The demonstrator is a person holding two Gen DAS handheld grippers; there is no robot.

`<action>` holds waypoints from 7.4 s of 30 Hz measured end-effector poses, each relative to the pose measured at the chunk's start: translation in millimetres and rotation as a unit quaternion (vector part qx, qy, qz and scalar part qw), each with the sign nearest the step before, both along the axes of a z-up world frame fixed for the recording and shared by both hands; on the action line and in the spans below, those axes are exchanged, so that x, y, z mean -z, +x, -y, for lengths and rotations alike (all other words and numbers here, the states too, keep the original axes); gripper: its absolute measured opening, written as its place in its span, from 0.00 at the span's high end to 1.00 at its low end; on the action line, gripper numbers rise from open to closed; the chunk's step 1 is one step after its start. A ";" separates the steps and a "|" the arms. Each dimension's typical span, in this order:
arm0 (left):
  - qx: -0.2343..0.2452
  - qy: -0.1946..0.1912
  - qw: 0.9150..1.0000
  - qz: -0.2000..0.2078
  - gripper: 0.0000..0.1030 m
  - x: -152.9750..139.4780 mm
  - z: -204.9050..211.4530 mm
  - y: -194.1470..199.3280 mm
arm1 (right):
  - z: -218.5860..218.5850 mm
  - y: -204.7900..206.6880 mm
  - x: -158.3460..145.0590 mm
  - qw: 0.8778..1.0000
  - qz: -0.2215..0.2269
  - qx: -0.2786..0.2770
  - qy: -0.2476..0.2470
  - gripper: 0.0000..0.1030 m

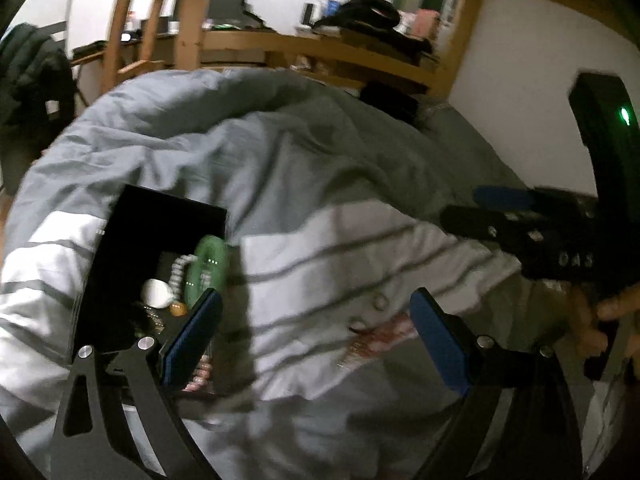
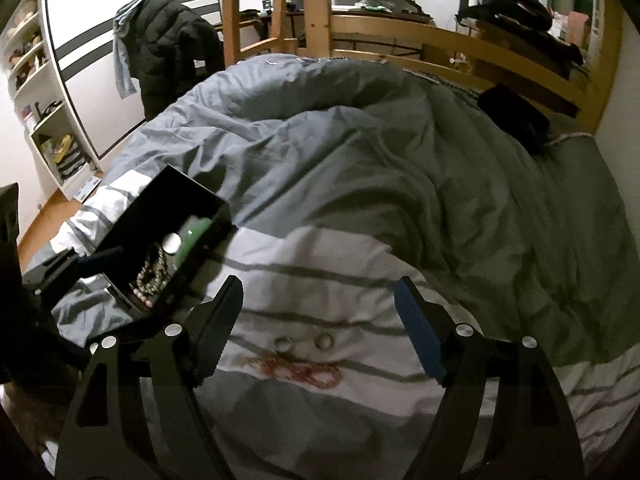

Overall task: Organize jewelry
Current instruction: 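Move both grippers toward the pink bead bracelet and rings on the duvet, then grasp the pink bead bracelet with the left gripper while the right gripper grasps a silver ring, then carry the pink bracelet over the box with the left gripper while the right gripper carries the ring, then open the left gripper over the box while the right gripper drops the ring in, then move both grippers back toward the gold charm and second silver ring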

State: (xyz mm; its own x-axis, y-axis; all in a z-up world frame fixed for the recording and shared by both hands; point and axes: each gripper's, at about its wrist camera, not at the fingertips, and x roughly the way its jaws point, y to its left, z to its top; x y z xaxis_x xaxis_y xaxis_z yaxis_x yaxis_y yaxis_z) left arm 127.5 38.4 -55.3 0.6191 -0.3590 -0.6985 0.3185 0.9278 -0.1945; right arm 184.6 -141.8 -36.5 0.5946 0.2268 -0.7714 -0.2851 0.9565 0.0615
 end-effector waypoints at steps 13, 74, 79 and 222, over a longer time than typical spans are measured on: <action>0.084 0.058 0.994 -0.051 0.11 54.0 63.1 -1.2 | 12.5 13.2 72.5 0.997 -0.067 -0.032 0.013 0.54; 0.101 0.025 0.987 -0.125 0.91 97.5 67.5 31.0 | 26.3 36.9 123.1 0.994 -0.095 -0.013 0.058 0.92; 0.082 -0.001 0.990 -0.118 0.92 88.1 53.4 33.8 | 28.8 34.8 119.7 0.994 -0.092 -0.011 0.065 0.92; 0.139 0.068 0.985 -0.072 0.31 77.5 78.0 -6.7 | -20.4 35.9 92.4 0.981 -0.130 -0.128 0.061 0.65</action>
State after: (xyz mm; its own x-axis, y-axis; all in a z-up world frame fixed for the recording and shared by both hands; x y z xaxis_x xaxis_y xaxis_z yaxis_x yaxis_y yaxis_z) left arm 120.8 -39.6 -132.8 0.4010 -0.3981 -0.8250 0.5421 0.8291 -0.1366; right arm 220.5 -121.4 -128.9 0.2934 0.4434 -0.8469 -0.4741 0.8368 0.2738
